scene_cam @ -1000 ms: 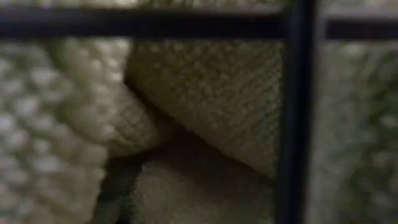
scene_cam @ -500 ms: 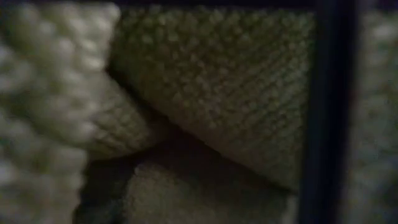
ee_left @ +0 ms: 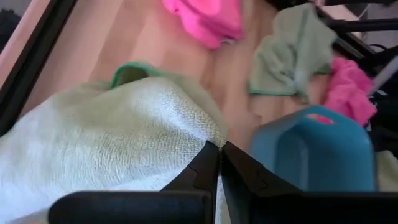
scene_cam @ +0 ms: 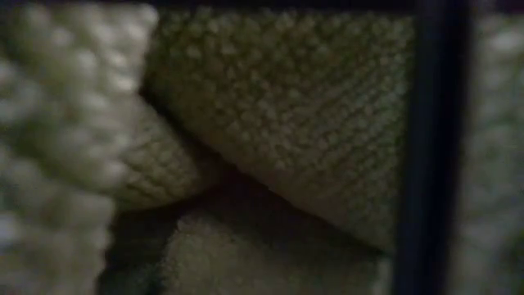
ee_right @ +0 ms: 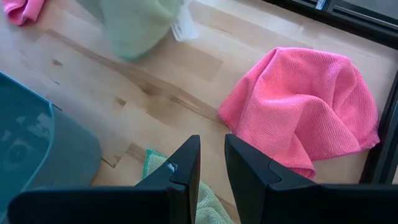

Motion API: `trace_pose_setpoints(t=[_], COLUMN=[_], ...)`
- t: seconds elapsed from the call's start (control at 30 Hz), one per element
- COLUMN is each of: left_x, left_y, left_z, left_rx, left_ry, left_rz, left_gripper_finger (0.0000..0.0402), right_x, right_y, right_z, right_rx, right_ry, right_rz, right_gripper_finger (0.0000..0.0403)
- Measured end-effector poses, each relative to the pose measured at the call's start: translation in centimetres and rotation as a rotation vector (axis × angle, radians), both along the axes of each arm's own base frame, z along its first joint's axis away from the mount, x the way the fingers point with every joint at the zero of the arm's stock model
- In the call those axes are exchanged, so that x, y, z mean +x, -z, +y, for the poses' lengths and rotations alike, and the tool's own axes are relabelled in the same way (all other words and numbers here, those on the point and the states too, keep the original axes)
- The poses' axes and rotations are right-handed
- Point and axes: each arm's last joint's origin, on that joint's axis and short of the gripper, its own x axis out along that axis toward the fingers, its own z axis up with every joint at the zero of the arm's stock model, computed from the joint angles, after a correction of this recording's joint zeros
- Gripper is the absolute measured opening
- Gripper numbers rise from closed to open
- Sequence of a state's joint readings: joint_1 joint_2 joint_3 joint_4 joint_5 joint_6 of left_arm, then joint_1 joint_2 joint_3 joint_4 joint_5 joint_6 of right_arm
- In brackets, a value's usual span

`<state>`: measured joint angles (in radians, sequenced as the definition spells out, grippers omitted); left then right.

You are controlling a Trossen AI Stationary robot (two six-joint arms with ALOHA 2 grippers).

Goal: Sort microfiber towel by color & place in baskets
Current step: Put the top green microfiber towel into the mesh storage bin

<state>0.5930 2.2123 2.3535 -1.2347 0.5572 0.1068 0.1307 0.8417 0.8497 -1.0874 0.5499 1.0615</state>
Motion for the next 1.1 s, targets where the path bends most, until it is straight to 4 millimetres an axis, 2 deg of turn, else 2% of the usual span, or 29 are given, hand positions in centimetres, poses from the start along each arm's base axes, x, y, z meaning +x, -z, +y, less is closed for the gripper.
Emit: trace_pose_setpoints(t=[0.27, 0.6, 0.73, 1.1], left_x=[-0.6, -1.4, -1.3, -0.9], left_y=[-5.1, -9.9, -10.7, -11.2], left_z=[-5.3, -14.1, -18.1, -28.8], left_rx=[0.105, 0.175, 0.196, 0.178], left_ry=[-0.001, 0.037, 0.047, 0.058], left_rz=[-0.042, -0.093, -0.097, -0.126], left_gripper_finger=[0.0000, 0.0000, 0.0000, 0.0000], right_x=[0.0, 0.0, 0.0, 0.0], right_y=[0.0, 0.0, 0.0, 0.0], right_z=[0.0, 0.0, 0.0, 0.0], right_rx=[-0.006, -0.013, -0.028, -0.032], right_ry=[-0.012, -0.024, -0.053, -0.061], right_rz=[0.007, 0.015, 0.032, 0.038], right_gripper_finger=[0.0068, 0.0068, 0.0068, 0.0068])
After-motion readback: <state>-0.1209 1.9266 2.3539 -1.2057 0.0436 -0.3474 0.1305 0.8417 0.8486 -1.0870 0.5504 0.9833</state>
